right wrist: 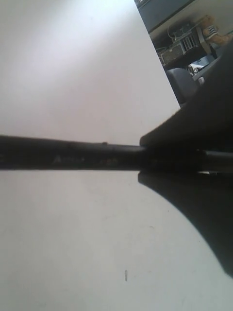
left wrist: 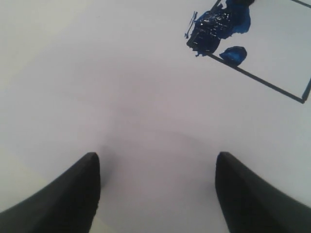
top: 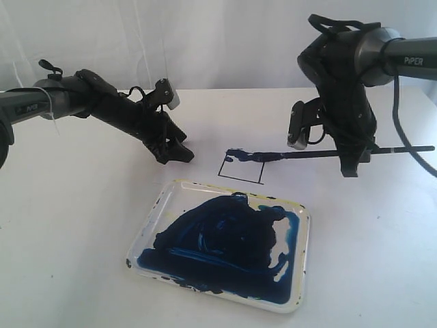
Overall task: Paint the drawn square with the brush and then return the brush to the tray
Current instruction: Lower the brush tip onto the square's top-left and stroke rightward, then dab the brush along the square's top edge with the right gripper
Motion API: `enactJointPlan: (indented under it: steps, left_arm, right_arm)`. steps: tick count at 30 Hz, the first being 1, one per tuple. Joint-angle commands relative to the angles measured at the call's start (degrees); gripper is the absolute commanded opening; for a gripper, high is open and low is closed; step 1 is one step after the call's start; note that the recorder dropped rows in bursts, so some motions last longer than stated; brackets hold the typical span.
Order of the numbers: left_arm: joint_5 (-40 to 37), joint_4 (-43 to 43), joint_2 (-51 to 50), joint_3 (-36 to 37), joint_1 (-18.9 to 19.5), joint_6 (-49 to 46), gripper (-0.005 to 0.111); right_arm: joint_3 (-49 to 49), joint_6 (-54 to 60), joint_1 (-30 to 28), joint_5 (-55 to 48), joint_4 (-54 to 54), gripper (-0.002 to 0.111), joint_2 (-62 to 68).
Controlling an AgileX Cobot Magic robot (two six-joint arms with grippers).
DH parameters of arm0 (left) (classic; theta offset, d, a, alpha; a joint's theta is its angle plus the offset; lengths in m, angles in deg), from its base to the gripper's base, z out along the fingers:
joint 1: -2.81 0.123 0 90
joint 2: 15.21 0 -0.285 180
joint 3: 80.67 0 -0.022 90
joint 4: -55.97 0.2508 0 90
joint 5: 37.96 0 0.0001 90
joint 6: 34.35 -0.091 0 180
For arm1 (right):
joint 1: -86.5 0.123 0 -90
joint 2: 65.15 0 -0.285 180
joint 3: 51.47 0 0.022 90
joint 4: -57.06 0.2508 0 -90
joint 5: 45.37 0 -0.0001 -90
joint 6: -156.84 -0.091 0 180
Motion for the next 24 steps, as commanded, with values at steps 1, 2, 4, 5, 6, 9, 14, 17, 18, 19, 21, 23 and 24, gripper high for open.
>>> enactJointPlan:
  steps: [1, 2, 4, 5, 6, 9, 14, 17, 18, 19, 21, 23, 24]
  left_arm:
    - [-0.60, 0.06, -0.15, -0.07, -0.19, 0.27, 0.070]
    - [-0.60, 0.06, -0.15, -0.07, -0.19, 0.27, 0.070]
    - [-0.60, 0.06, -0.15, -0.07, -0.19, 0.27, 0.070]
    - [-0.60, 0.06, -0.15, -0.07, -0.19, 0.27, 0.070]
    - [-0.60, 0.06, -0.15, -0.07, -0.19, 0.27, 0.070]
    - [-0.60, 0.06, -0.15, -0.07, -0.19, 0.27, 0.070]
    - [-0.60, 0.06, -0.15, -0.07, -0.19, 0.27, 0.070]
    - [-0.60, 0.06, -0.15, -0.07, -0.19, 0.27, 0.070]
    - [-0.60, 0.06, -0.15, -0.07, -0.19, 0.27, 0.070]
    - [-0.60, 0.06, -0.15, -0.07, -0.19, 0.27, 0.070]
    - [-0.60, 0.06, -0.15, -0.07, -0.19, 0.27, 0.070]
    - [-0.60, 0.06, -0.15, -0.07, -0.19, 0.27, 0.070]
    - [-0.60, 0.06, -0.15, -0.07, -0.19, 0.27, 0.070]
  right_arm:
    - [-0.60, 0.12, -0.29, -0.37, -1.23, 0.000, -1.81]
    - [-0.60, 0.12, -0.29, -0.37, -1.23, 0.000, -2.07]
    - [-0.85, 0.12, -0.29, -0.37, -1.23, 0.000, -2.59]
    - [-0.85, 0.12, -0.29, -0.37, -1.23, 0.000, -2.70]
    - [-0.85, -0.01, -0.29, -0.37, -1.23, 0.000, -2.69]
    - [-0.85, -0.02, -0.29, -0.37, -0.73, 0.000, -2.69]
    - [-0.85, -0.02, -0.29, -0.37, -0.96, 0.000, -2.72]
    - [-0.88, -1.68, -0.29, -0.37, -0.33, 0.000, -2.60]
    - [-0.98, -2.55, -0.29, -0.37, 0.08, 0.000, -2.60]
    - [-0.98, -3.39, -0.29, -0.37, 0.21, 0.000, -2.60]
    - [-0.98, -4.11, -0.29, -0.15, 1.22, 0.000, -2.60]
    - [-0.98, -3.88, -0.29, 0.83, 2.26, 0.000, -2.60]
    - [-0.98, -3.74, -0.29, 0.99, 2.40, 0.000, -2.60]
